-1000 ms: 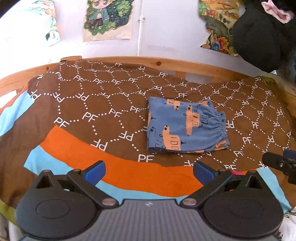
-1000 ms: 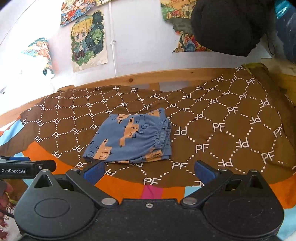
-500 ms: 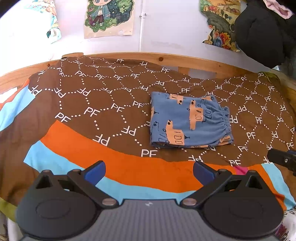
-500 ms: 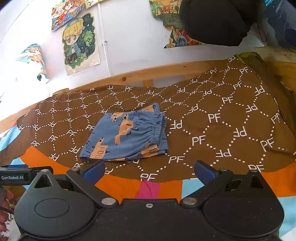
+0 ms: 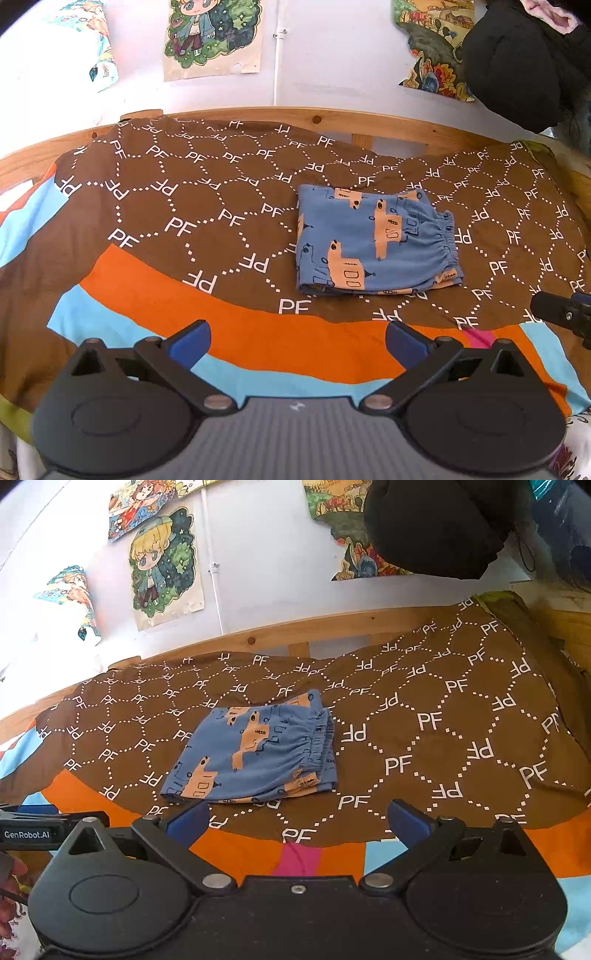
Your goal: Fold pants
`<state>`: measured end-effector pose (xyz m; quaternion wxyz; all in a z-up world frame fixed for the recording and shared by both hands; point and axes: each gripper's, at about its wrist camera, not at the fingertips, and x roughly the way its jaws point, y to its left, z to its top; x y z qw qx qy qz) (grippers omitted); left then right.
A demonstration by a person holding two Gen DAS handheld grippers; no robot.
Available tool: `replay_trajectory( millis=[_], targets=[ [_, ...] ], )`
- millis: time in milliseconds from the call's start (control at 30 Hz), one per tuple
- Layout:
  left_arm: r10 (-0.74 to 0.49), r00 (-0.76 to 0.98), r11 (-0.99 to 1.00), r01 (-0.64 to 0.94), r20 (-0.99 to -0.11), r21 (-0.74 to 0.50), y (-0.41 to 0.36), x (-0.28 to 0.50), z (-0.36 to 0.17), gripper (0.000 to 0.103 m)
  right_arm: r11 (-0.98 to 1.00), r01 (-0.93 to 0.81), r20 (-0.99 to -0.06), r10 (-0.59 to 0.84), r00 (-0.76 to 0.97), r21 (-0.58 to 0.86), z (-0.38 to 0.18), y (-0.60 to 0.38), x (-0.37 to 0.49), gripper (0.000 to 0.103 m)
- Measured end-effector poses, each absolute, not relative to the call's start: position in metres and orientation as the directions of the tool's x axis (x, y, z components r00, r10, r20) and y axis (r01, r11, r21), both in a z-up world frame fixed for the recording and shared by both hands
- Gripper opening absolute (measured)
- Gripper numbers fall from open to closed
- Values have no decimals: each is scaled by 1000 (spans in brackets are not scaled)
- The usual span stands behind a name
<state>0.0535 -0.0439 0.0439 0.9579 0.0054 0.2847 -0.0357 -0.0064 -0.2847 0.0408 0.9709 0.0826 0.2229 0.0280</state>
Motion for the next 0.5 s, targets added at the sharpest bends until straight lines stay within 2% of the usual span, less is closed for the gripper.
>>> replay_trajectory(
  millis=[500],
  targets=[
    [-63,830,998,67,-554,-14,-42,52,42,103,984,-19,-432,94,897,175,39,-286,-6,102]
  ],
)
